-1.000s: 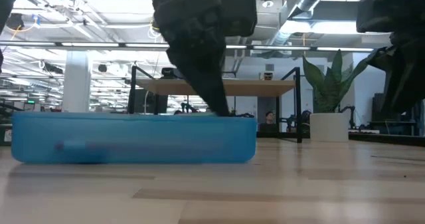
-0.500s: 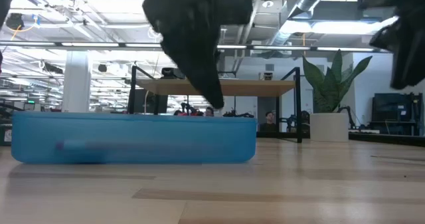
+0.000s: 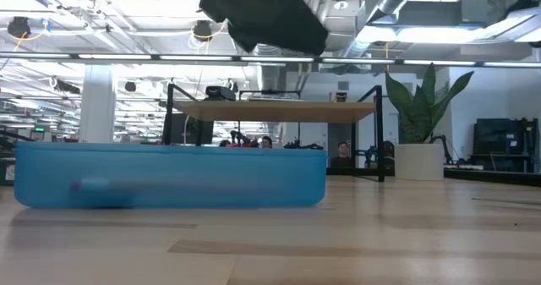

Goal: Pack school essentials
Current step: Put the black scissors into the blue supply box

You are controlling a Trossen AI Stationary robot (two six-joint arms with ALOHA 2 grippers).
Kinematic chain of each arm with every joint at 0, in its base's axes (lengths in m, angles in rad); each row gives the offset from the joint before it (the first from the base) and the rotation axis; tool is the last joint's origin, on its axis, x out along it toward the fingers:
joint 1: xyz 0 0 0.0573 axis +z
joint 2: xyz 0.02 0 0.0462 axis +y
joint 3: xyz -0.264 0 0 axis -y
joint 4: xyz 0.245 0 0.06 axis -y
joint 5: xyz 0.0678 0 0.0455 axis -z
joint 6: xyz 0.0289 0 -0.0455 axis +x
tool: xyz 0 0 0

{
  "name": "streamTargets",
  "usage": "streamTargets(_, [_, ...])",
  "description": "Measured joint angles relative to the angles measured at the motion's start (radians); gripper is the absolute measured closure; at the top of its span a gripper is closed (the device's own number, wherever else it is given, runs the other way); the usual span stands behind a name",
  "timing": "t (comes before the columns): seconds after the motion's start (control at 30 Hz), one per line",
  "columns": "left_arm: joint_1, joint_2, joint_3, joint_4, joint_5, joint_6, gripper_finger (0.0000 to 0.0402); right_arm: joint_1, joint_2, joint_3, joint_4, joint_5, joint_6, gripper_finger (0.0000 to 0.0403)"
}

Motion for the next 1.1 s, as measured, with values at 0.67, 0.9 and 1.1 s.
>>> streamTargets(0.67, [0.074, -0.069, -0.333, 0.762, 0.268, 0.128, 0.0331, -0.041, 0.002, 0.042, -0.069, -0.015, 0.062, 0.0294])
streamTargets(0.9, [0.070, -0.237, -0.490, 0.738, 0.204, 0.062, 0.0331, -0.033, 0.034, 0.042, -0.059, 0.011, 0.076, 0.0294])
streamTargets(1.1, [0.006, -0.394, -0.649, 0.816, 0.070, 0.022, 0.0332, -0.033, 0.129, 0.042, -0.050, -0.005, 0.052, 0.0294])
